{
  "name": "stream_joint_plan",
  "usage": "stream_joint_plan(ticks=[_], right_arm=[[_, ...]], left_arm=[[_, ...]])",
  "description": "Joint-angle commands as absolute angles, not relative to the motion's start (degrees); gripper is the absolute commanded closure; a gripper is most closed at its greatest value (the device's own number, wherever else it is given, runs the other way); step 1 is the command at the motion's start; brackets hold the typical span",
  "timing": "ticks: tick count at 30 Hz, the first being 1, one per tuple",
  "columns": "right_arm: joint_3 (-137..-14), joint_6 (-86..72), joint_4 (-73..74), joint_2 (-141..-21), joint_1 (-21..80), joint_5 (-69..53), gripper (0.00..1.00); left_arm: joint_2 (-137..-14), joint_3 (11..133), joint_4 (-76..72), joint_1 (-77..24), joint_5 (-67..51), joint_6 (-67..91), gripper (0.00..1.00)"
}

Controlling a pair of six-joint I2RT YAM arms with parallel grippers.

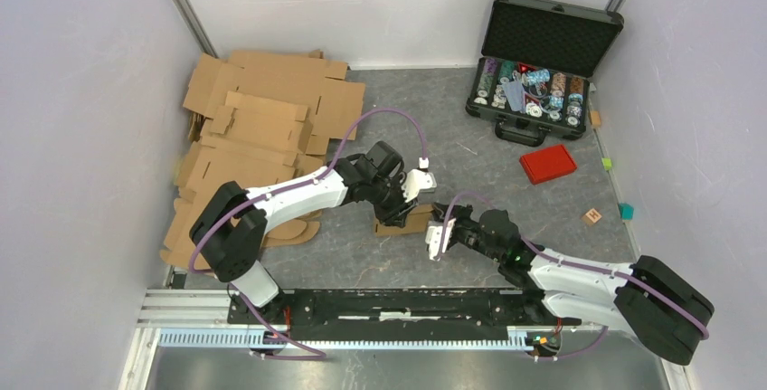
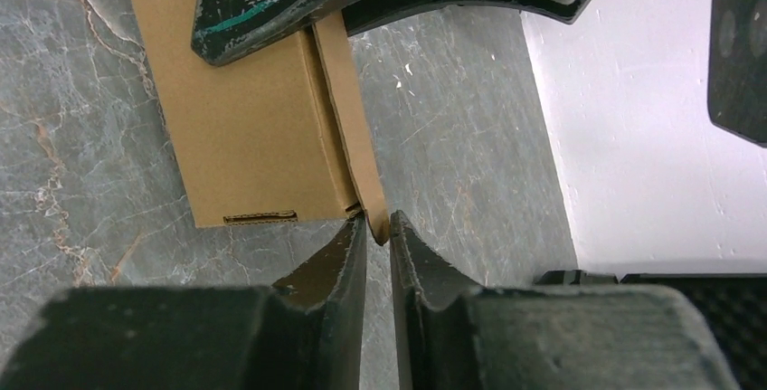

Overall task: Fold the paper box
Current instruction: Close the paper box at the center of the board.

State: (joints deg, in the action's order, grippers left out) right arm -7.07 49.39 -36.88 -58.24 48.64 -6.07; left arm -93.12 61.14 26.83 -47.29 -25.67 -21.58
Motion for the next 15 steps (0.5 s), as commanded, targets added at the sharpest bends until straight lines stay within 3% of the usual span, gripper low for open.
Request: stream_joint_plan(ticks=[1, 5, 15], right_arm=[[-9.13, 48.78, -37.86, -57.76, 48.88, -4.9, 0.85], [-10.39, 43.51, -36.17, -56.85, 48.83, -2.98, 1.0], [-13.5, 26.74, -28.23, -54.73, 48.88, -1.4, 1.0]], left_arm=[[-93.36, 63.24, 26.28, -47.64, -26.78, -24.55, 0.7], [-93.98, 62.94, 25.44, -47.59, -25.31, -24.33, 0.71], [-95.84, 61.83, 20.25, -47.59, -22.05, -21.75, 0.77]])
